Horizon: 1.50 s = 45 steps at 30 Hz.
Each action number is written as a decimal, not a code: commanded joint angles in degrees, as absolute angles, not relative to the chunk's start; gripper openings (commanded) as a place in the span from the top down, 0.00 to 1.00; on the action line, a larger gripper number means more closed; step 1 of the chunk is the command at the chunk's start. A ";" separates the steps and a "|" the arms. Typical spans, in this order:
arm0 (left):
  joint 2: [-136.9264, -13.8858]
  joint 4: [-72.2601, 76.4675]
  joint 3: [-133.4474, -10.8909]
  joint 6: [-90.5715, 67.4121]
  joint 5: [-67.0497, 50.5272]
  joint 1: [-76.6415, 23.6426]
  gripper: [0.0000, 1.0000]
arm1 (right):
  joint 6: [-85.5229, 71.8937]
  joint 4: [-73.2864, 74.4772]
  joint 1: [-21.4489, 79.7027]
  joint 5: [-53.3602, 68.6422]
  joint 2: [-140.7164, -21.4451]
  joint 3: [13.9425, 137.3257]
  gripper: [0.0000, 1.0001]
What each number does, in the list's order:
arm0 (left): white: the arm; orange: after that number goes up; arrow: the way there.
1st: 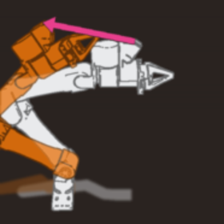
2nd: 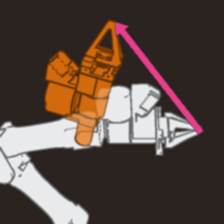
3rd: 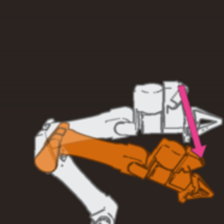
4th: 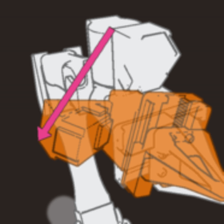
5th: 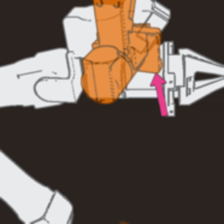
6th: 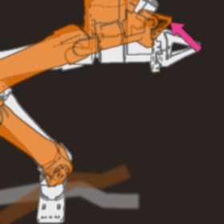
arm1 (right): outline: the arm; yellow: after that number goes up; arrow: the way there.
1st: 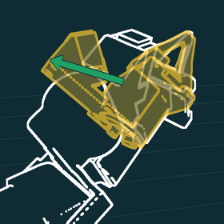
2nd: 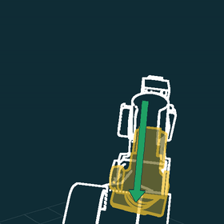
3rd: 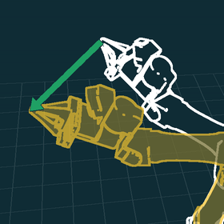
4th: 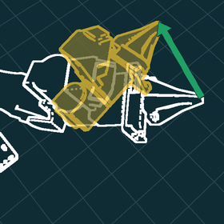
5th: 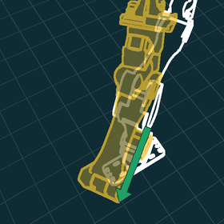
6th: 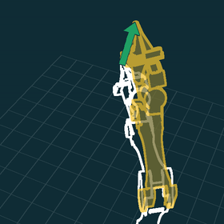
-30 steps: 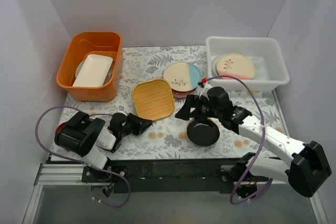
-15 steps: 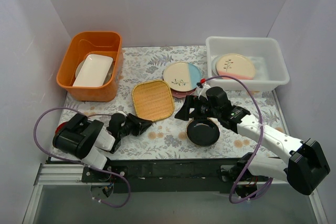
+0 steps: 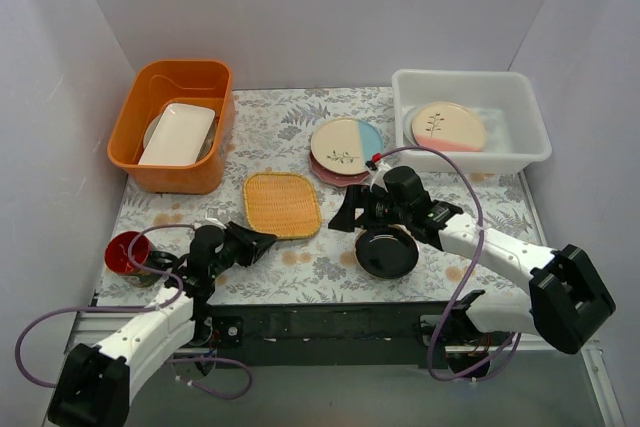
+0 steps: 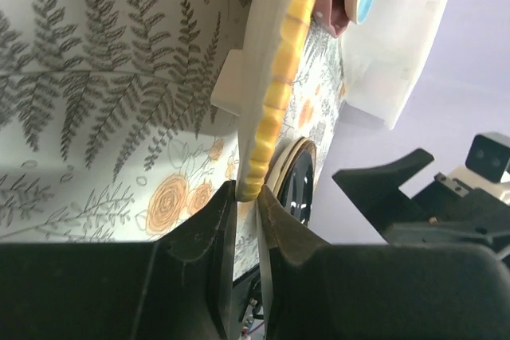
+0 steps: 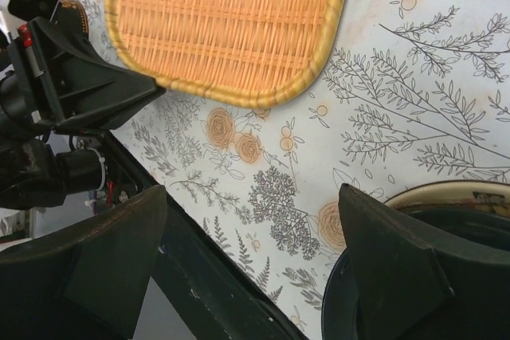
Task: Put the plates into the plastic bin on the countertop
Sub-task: Move the plate to the center of the board.
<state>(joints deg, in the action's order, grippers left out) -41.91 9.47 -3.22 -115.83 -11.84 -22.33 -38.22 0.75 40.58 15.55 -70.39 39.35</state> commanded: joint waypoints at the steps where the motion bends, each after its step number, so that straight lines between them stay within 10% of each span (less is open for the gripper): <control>1: -35.61 -3.15 3.69 -122.34 -13.70 -22.68 1.00 | -37.00 -7.90 40.87 18.97 -74.87 38.32 0.05; 45: -46.76 -8.87 -5.10 -104.15 -23.21 -22.94 1.00 | -36.12 -26.88 30.85 33.22 -106.43 45.62 0.17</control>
